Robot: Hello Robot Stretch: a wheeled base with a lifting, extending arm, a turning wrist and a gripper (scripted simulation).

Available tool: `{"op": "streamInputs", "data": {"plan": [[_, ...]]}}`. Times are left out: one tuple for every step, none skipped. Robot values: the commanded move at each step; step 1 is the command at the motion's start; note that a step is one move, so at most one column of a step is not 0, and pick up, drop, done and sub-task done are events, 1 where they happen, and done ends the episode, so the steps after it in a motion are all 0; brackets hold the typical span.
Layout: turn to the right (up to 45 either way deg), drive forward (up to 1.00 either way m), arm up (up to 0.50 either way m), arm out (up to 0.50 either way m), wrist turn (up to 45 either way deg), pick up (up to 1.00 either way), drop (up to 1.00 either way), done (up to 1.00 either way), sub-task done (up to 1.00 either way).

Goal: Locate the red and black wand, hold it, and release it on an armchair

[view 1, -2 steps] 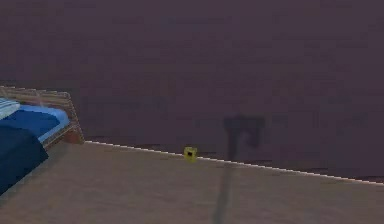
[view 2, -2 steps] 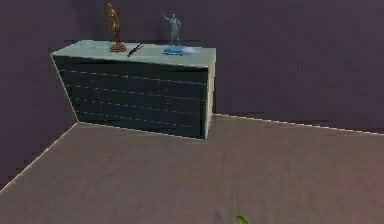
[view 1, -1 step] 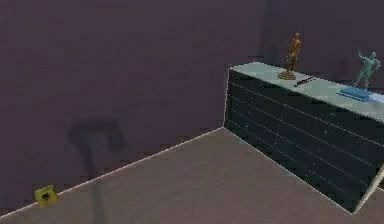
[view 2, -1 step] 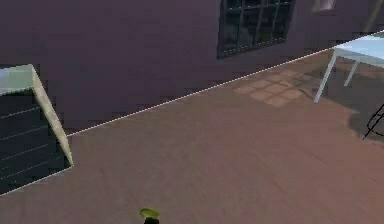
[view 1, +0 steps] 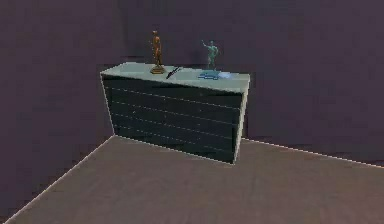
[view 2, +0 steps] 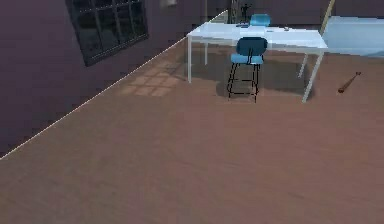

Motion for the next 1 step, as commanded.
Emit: {"op": "streamInputs", "data": {"plan": [[0.0, 1.0, 0.0, 0.0, 0.0, 0.0, 0.0, 0.0, 0.0]]}}
